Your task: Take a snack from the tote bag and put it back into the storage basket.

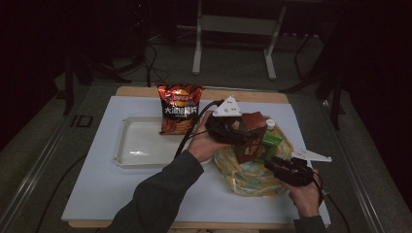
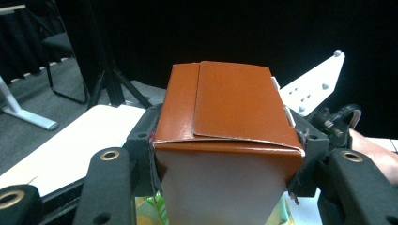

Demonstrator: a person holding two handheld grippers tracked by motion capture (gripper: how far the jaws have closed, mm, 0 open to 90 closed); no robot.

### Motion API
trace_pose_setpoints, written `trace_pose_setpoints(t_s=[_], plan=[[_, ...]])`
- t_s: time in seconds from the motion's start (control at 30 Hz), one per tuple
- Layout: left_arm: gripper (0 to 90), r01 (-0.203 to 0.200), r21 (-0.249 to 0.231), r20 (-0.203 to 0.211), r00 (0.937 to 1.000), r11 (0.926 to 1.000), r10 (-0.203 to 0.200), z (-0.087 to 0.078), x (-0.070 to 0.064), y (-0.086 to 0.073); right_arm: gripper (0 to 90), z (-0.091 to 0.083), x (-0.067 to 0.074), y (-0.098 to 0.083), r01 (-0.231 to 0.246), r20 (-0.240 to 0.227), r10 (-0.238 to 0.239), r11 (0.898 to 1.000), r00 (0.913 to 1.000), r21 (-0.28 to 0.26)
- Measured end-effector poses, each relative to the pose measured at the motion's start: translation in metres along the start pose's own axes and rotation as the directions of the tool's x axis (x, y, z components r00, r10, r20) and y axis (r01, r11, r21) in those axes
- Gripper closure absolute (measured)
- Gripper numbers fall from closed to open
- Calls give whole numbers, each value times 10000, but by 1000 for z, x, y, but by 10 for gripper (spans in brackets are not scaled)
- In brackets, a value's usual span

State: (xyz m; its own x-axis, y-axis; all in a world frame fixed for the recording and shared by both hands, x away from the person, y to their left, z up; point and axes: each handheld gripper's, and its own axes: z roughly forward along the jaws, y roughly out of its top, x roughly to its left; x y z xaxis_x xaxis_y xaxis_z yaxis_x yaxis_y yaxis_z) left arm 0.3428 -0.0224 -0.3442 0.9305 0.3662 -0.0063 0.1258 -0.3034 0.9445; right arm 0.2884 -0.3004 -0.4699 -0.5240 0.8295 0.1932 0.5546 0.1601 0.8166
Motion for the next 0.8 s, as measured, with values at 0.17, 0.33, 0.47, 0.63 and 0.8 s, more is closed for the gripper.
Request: trace_pose_setpoints(t_s=[0.17,0.33,0.47,0.63,0.8], plan=[[422,29,-141,92,10000,9999,-27,-5,0,6,577,-1,-1,-1,-24,5,24,10000,10000,-6],[422,125,-277,117,9999,9995,-122,-9,1,10,578,-2,-1,-1,-13,0,13,10000,10000,-27],[422,285,-345,289,9992,9990,-275,-12,3,13,579,-3,-2,-2,-29,30,29,10000,10000,0],[421,214,-282,329,9992,9994,-205,-15,2,17,579,-4,-4,-2,-56,32,56,10000,10000,-4],[421,202,-254,422,9989,9995,-191,-20,2,21,579,-6,-5,-2,-81,34,81,10000,10000,-30]])
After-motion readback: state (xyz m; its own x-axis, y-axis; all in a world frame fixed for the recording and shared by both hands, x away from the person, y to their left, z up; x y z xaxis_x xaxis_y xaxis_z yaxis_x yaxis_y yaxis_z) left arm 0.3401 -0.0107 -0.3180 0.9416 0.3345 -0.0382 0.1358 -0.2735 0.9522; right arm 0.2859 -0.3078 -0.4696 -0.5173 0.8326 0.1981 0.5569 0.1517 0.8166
